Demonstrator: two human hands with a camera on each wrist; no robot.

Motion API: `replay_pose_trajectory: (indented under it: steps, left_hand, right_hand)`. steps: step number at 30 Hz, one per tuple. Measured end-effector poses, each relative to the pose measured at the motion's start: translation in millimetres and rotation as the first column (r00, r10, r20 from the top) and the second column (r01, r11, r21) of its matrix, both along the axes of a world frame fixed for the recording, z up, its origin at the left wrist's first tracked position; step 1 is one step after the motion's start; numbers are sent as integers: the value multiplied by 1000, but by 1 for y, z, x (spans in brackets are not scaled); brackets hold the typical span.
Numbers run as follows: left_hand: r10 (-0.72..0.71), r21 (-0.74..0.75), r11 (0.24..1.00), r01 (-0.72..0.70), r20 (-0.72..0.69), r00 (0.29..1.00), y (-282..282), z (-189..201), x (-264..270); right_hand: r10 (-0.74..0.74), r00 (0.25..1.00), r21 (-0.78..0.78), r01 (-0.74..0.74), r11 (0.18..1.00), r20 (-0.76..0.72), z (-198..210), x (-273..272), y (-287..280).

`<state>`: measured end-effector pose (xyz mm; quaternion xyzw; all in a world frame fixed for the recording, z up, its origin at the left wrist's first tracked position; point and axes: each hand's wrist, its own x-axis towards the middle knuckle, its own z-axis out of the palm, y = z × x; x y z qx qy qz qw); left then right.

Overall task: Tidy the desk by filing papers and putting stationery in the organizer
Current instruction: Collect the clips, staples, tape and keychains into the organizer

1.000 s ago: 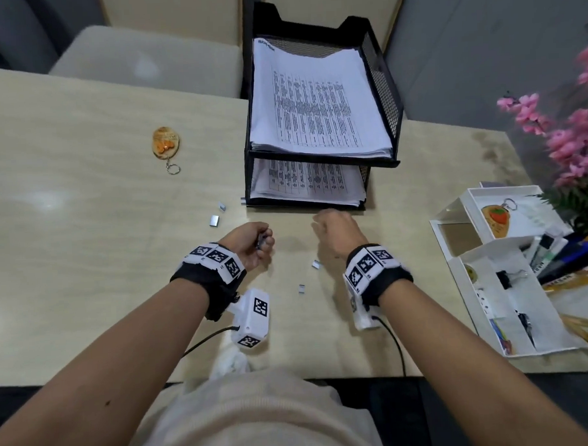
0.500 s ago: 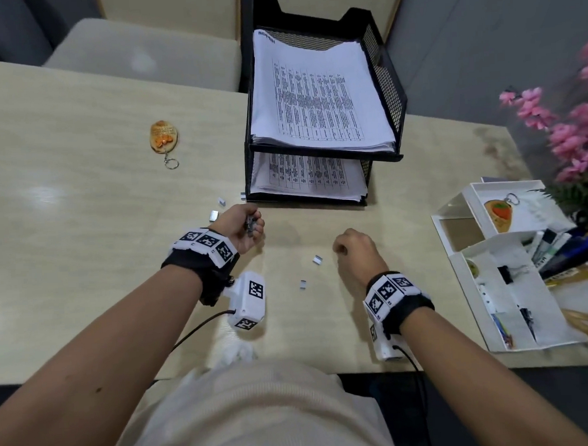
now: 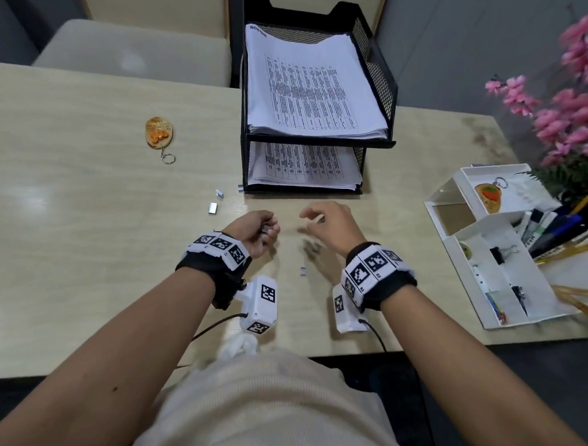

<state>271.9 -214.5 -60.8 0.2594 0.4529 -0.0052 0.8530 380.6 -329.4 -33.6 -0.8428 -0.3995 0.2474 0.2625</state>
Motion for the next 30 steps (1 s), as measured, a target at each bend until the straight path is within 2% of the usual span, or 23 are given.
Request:
replay_pose_trajectory:
  steps: [2,4,8,11,14,20,23,25,27,30]
  left_hand:
    - [-6,-3,1000,6,8,1000,4,2,-7]
    - [5,-12,1000,-5,12,1000,6,3,-17]
    - [45,-3,999,-45,-24,999,8,2,-40]
    - [108,-5,994,-108,-40,993,8,-2,-51]
    - [172,-17,985,-172,-27,985,3,-3,-55]
    - [124,0,992,-124,2,992,1,-12,-61]
    - [217,32,976,-217,3,976,10,-11,-71]
    - [307,44,951,-307,9,952,17,-11,-76]
    - [291,25,956,-291,36,956,21,-10,-81]
    - [215,-19,977,-214,134,967,29,-8,-87]
  right_hand:
    - [48,997,-149,-37,988,68,-17,-2,-11]
    - [82,989,-221,-53,974,123,-30,-10,-21]
    - [-9,997,-144,20,989,72,-34,-22,-26]
    - [71,997,-127,-66,990,35,-29,-31,-29]
    - [160,984,-167,-146,975,75,-32,-46,-36]
    - [115,989,-182,-96,979,97,-38,-54,-34]
    - [8,999,-82,-5,997,36,-32,-59,-20]
    - [10,1000,38,-9,999,-15,-19,-68,-1]
    - [73,997,132,-69,989,-23,-3,-83,24]
    - [177,984,182,-170,969,-25,10,-105,59]
